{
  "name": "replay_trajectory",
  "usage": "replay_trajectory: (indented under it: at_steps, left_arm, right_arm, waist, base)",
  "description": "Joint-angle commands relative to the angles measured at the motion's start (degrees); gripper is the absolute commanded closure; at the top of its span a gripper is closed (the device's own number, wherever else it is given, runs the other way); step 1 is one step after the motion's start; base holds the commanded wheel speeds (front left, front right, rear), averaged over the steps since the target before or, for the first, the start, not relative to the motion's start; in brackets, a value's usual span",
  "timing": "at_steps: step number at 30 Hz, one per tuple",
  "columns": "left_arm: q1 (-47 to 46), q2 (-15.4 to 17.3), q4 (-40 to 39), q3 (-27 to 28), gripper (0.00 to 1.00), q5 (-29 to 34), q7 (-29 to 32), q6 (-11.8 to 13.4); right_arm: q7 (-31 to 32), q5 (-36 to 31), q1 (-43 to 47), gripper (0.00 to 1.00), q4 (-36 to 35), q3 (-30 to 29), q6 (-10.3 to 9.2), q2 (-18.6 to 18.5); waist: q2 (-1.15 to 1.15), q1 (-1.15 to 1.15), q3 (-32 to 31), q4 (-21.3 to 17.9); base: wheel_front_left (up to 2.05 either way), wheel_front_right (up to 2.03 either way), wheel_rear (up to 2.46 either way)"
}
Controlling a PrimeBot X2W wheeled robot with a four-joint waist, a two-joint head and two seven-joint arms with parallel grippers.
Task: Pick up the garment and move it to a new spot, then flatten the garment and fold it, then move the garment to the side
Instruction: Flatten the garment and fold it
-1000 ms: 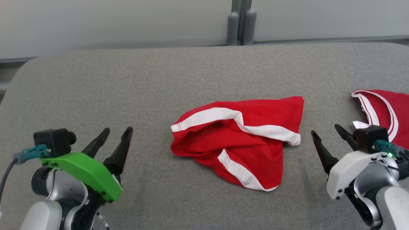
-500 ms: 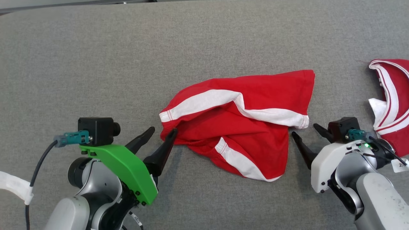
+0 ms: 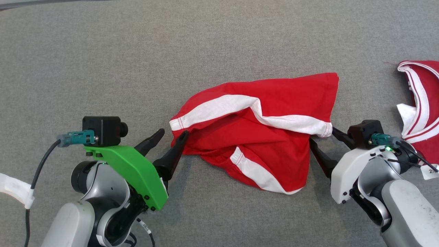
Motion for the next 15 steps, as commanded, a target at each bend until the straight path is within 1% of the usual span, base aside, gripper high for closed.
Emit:
replay_trajectory:
  at_steps: [1,6,15]
  left_arm:
    - [-0.8,0.5,0.2,0.2,0.00,-0.2,0.2,0.0]
    - [-1.2,0.8,0.6,0.0,0.00,0.3,0.3,0.1]
    - [-2.5,0.2,2.4,-0.3,0.00,0.0,0.1,-0.1]
  right_arm:
    - [0.5,0.9,0.0,0.00,-0.8,0.1,-0.03,-0.6]
    - [1.9,2.6,-0.4,0.00,-3.3,0.0,-0.03,-1.4]
    - [2.7,3.3,-0.2,0.00,-4.1,-0.5,-0.03,-1.9]
  waist:
    - [0.17,0.00,0.0,0.0]
    - [0.17,0.00,-0.2,0.0]
    - [0.17,0.00,-0.1,0.8]
  base:
    - [0.00,0.00,0.00]
    - [0.00,0.00,0.00]
    - [0.00,0.00,0.00]
